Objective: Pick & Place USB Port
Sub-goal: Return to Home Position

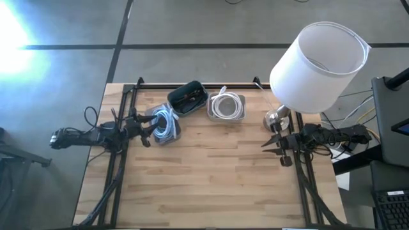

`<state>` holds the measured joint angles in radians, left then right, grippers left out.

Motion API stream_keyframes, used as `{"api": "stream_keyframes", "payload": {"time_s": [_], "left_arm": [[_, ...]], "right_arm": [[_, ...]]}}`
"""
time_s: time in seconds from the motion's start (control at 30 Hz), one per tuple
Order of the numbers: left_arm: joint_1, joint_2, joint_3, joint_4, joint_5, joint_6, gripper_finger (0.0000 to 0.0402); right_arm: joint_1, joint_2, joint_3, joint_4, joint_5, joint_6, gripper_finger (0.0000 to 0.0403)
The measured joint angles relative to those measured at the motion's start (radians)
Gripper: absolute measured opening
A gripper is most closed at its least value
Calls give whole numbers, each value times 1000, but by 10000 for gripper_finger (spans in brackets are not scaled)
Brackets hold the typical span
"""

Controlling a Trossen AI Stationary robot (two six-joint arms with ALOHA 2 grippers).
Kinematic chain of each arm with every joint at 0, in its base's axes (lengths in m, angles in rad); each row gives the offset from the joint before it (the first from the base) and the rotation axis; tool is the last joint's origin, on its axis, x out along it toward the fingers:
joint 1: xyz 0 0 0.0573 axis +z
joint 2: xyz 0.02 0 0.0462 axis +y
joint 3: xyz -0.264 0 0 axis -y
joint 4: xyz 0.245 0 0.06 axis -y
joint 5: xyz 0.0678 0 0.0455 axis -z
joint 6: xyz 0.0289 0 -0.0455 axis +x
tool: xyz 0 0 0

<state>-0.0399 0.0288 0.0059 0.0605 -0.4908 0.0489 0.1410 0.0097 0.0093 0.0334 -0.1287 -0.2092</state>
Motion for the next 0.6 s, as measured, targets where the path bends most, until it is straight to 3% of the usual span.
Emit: {"api": "stream_keyframes", "payload": {"time_s": [0.6], "left_arm": [[0,0,0,-1,0,-1,172]], "right_arm": [[0,0,0,0,-2,0,84]]}}
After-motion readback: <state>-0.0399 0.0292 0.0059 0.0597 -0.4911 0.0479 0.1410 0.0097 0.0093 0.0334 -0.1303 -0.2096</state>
